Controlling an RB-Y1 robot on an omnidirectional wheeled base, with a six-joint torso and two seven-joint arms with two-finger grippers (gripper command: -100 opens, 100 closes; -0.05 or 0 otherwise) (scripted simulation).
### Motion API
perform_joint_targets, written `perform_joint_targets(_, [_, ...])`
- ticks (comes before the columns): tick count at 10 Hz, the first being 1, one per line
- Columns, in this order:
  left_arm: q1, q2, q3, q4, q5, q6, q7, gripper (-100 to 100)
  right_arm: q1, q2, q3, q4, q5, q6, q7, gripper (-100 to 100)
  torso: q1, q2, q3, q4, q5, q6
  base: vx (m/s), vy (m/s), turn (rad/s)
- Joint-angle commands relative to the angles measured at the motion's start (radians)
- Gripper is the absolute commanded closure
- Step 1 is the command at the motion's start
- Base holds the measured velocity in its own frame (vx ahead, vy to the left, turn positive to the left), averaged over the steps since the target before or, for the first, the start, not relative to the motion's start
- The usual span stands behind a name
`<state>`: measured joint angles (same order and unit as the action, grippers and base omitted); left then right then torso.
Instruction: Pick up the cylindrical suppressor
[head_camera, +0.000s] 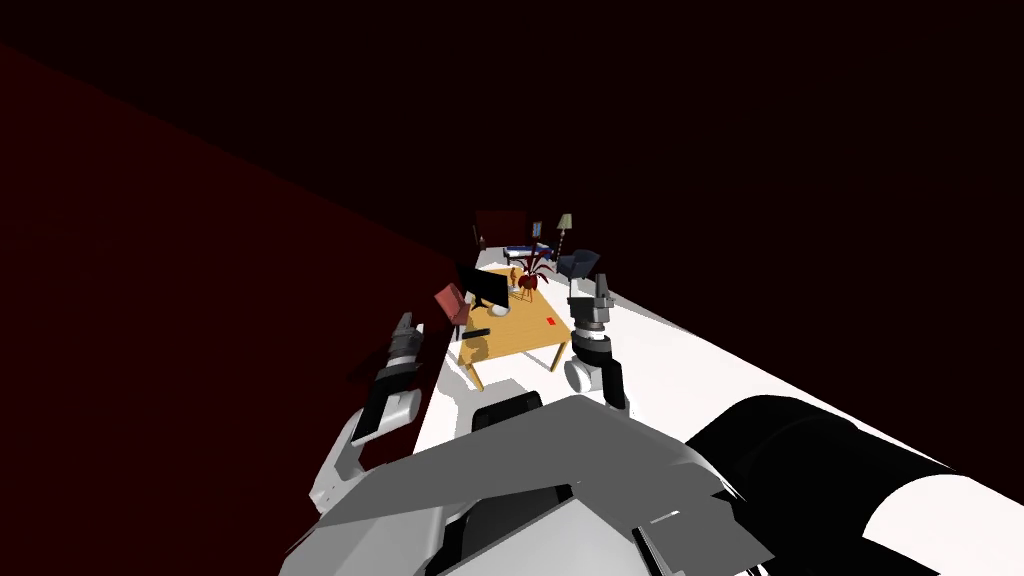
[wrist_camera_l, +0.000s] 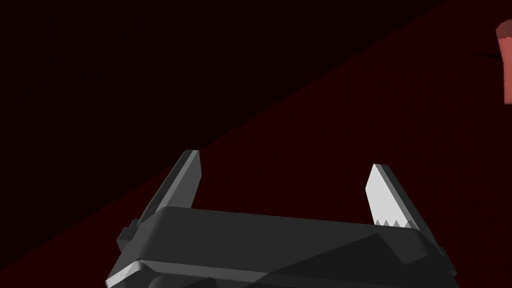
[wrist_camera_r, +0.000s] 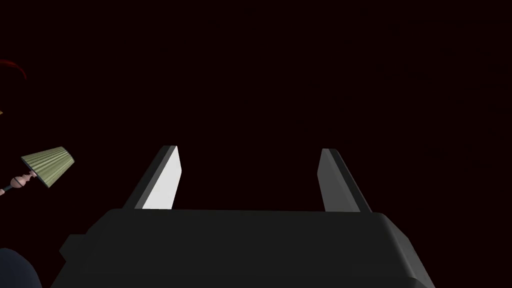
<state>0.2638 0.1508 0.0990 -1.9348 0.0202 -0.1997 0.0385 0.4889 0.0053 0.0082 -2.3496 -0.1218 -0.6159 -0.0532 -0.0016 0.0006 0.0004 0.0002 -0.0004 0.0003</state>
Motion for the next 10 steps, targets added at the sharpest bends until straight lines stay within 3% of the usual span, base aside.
perform_joint_targets(1, [-0.012, 0.000, 0.007, 0.035, -0.003, 0.020, -0.004, -100, 0.000, 0.000, 0.000, 0.000, 0.000, 0.000, 0.000, 0, 0.000, 0.000, 0.000, 0.000, 0.000, 0.000, -0.007, -0.022, -0.089])
perform_joint_targets(3, [-0.066, 0.010, 0.043, 0.110, -0.009, 0.092, -0.010, -100, 0.000, 0.000, 0.000, 0.000, 0.000, 0.000, 0.000, 0, 0.000, 0.000, 0.000, 0.000, 0.000, 0.000, -0.009, -0.029, -0.225])
perform_joint_targets(5, [-0.094, 0.014, 0.062, 0.171, -0.012, 0.134, -0.012, -100, 0.000, 0.000, 0.000, 0.000, 0.000, 0.000, 0.000, 0, 0.000, 0.000, 0.000, 0.000, 0.000, -0.001, -0.006, -0.026, -0.122])
perform_joint_targets(6, [-0.094, 0.014, 0.062, 0.174, -0.012, 0.150, -0.012, -100, 0.000, 0.000, 0.000, 0.000, 0.000, 0.000, 0.000, 0, 0.000, 0.000, 0.000, 0.000, 0.000, 0.000, -0.009, -0.016, -0.099])
perform_joint_targets(7, [-0.121, 0.017, 0.080, 0.208, -0.016, 0.190, -0.014, -100, 0.000, 0.000, 0.000, 0.000, 0.000, 0.000, 0.000, 0, 0.001, 0.000, 0.000, 0.000, 0.000, -0.001, -0.009, -0.025, -0.220])
perform_joint_targets(10, [-0.149, 0.020, 0.099, 0.270, -0.018, 0.237, -0.015, -100, 0.000, 0.000, 0.000, 0.000, 0.000, 0.000, 0.000, 0, 0.001, 0.000, 0.000, 0.000, 0.000, 0.000, -0.004, -0.015, -0.110])
